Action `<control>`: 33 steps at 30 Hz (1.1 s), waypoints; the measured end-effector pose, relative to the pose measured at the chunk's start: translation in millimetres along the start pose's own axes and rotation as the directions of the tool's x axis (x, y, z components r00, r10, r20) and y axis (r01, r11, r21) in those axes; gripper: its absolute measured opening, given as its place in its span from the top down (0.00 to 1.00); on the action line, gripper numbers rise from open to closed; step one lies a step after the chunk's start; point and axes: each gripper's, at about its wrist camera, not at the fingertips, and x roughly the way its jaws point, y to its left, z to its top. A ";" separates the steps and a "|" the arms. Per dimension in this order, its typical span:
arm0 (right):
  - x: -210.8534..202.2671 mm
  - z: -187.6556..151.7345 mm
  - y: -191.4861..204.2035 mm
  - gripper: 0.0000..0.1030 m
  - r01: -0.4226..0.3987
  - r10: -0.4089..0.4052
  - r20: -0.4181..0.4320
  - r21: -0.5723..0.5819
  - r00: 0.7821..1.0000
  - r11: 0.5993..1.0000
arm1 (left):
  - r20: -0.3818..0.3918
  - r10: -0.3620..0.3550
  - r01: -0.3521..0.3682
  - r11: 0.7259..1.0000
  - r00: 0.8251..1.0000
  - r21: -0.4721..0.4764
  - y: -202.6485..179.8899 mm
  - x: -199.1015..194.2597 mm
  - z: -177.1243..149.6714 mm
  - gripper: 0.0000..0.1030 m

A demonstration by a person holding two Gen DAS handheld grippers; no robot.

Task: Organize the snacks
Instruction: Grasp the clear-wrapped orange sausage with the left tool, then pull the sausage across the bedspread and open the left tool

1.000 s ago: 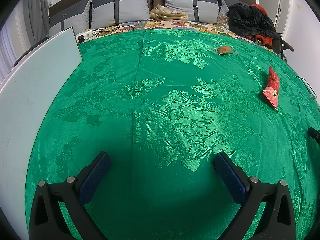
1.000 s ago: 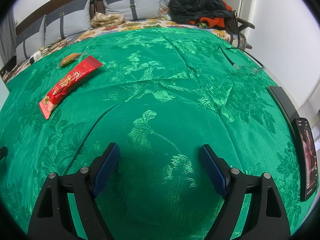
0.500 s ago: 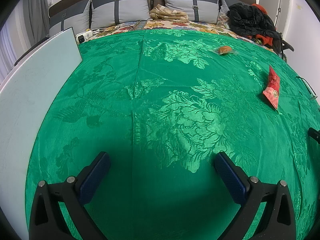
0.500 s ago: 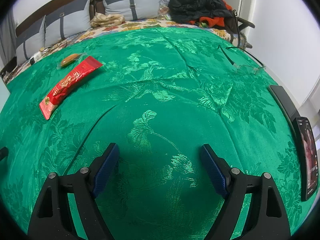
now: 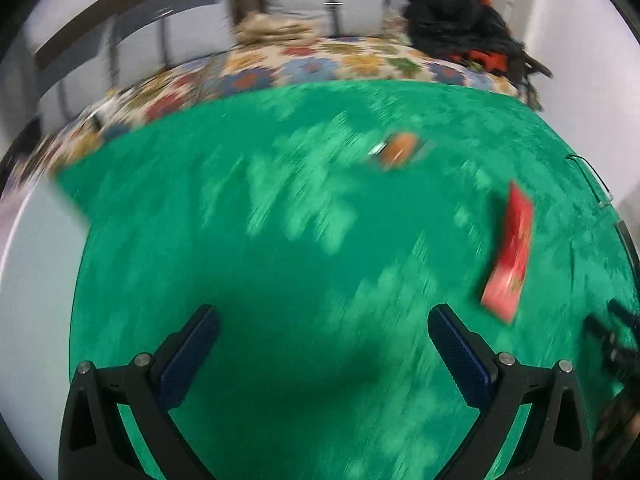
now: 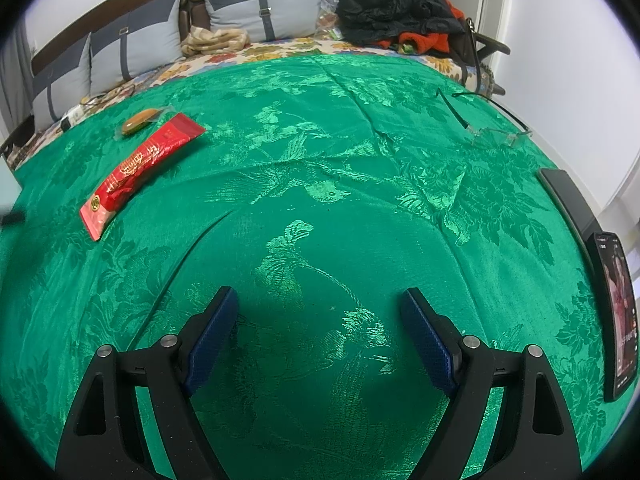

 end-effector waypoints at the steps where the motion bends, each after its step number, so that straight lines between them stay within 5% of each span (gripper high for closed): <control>1: 0.0 0.0 0.2 0.17 -0.001 0.001 0.000 0.000 1.000 1.000 | -0.012 -0.005 0.005 0.999 1.000 0.032 -7.3 8.9 18.4 0.01; 8: -0.2 -0.8 1.6 0.16 -0.005 0.005 -0.001 0.002 1.000 1.000 | -0.025 0.006 -0.003 0.995 1.000 0.097 -42.3 69.6 112.4 0.01; 16: -0.6 -0.7 2.2 0.16 -0.006 0.006 -0.001 0.004 1.000 1.000 | -0.144 0.022 -0.003 0.992 0.989 0.126 -60.6 144.4 147.5 0.01; 18: -0.6 -0.6 3.1 0.16 -0.005 0.005 -0.001 0.006 1.000 1.000 | -0.140 -0.030 0.050 0.989 0.990 0.139 -62.8 147.5 146.3 0.11; 21: -0.9 -1.8 2.6 0.16 -0.005 0.005 -0.001 0.011 1.000 1.000 | -0.109 -0.091 0.110 0.978 0.990 0.180 -68.2 138.8 145.1 0.57; 22: -1.2 -2.1 3.6 0.16 -0.005 0.005 0.000 0.012 1.000 1.000 | -0.119 -0.094 0.115 0.976 0.988 0.184 -69.8 137.8 143.8 0.62; 28: -1.2 -3.3 2.1 0.16 -0.003 0.003 0.000 0.022 1.000 1.000 | -0.092 -0.082 0.095 0.985 0.992 0.146 -55.3 111.6 113.6 0.71; 33: -1.5 -3.2 1.0 0.16 -0.003 0.003 -0.001 0.023 1.000 1.000 | -0.071 -0.085 0.083 0.996 0.994 -0.028 0.6 51.6 34.7 0.74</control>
